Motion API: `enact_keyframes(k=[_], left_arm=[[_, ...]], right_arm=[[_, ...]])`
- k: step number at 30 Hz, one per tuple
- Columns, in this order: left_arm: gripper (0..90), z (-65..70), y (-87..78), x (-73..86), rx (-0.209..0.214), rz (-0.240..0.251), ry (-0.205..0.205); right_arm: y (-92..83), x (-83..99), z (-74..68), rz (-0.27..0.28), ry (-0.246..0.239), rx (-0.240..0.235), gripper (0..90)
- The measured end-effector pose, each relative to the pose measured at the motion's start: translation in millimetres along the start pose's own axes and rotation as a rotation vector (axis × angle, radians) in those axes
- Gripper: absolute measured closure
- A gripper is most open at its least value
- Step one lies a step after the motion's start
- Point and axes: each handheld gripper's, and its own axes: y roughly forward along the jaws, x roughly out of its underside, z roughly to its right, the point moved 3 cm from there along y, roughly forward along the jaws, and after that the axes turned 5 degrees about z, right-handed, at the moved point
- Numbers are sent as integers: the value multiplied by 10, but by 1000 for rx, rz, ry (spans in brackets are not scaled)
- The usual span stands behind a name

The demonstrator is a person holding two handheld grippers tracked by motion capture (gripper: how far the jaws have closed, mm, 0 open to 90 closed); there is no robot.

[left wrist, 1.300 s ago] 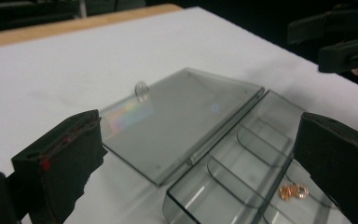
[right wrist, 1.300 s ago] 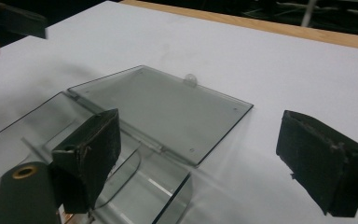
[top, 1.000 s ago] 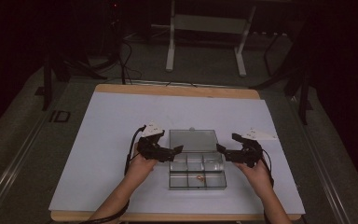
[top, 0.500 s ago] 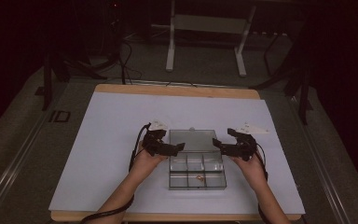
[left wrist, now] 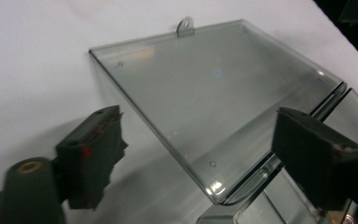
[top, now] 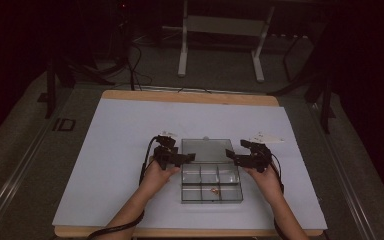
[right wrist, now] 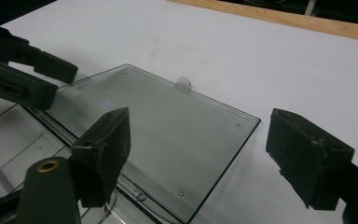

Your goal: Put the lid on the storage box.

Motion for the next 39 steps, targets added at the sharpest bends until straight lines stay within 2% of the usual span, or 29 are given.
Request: enact_keyframes(k=[3, 5, 8, 10, 15, 19, 22, 25, 29, 33, 39], left_arm=[[208, -5, 20, 15, 18, -7, -18], [249, 4, 16, 11, 17, 10, -9], [249, 14, 28, 1, 36, -1, -26], [249, 19, 41, 1, 25, -5, -17], [278, -23, 83, 24, 35, -36, -75], [326, -57, 94, 36, 87, -38, -118], [339, -55, 91, 40, 86, -36, -120], [390, -23, 71, 23, 90, -23, -104], [435, 62, 36, -7, 38, -2, -24], [471, 114, -5, -14, 9, 20, 31], [565, 146, -88, -20, -11, 62, 73]], right_arm=[[6, 4, -13, -5, -1, -3, 219], [9, 9, -15, -8, -3, -3, 219], [5, 12, -10, -9, -1, -3, 219], [3, 15, -7, -12, -3, -3, 219], [1, 19, -7, -17, -3, -3, 224], [5, 24, -4, -19, -6, -4, 224], [8, 33, -3, -25, 0, -4, 225], [11, 40, 2, -27, 4, -4, 225], [18, 41, 1, -34, 5, -3, 225], [17, 34, 1, -34, 11, -2, 239], [12, 38, 3, -25, 10, -1, 311]])
